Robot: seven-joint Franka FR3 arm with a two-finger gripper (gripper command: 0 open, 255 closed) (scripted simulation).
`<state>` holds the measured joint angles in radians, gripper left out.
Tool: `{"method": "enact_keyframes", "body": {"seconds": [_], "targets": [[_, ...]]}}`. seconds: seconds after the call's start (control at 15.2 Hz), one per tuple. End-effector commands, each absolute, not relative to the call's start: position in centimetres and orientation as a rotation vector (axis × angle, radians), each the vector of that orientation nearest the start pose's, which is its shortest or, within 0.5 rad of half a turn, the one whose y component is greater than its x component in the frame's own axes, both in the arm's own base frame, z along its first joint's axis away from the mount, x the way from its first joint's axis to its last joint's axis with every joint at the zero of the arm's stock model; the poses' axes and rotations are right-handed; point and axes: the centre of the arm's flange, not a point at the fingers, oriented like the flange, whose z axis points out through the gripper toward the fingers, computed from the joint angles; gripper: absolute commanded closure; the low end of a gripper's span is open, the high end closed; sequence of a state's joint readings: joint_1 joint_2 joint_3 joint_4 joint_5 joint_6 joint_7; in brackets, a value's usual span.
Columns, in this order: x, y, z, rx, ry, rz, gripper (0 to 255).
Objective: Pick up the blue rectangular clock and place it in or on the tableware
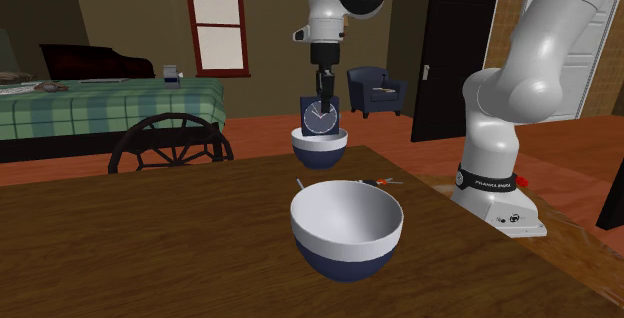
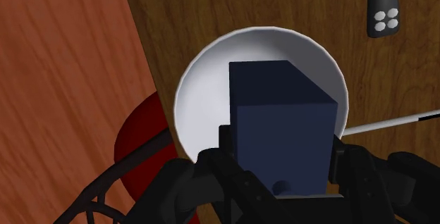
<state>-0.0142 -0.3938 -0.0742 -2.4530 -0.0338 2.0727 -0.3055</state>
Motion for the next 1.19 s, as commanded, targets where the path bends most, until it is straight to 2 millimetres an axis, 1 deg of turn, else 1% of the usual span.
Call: {"method": "enact_keyframes", "body": {"seconds": [0.0,0.07,0.4,0.59,0.66,1.12], "targets": [[42.0,-4.0,44.3,-3.123,-0.374,-0.02,255],[42.0,-4.0,44.3,-3.123,-0.374,-0.02,0],[42.0,-4.0,44.3,-3.123,-0.374,-0.02,0],[42.0,-4.0,48.2,-3.123,-0.374,-0.02,0],[42.0,-4.0,49.3,-3.123,-0.374,-0.02,0],[42.0,-4.0,49.3,-3.123,-0.374,-0.02,0]]}}
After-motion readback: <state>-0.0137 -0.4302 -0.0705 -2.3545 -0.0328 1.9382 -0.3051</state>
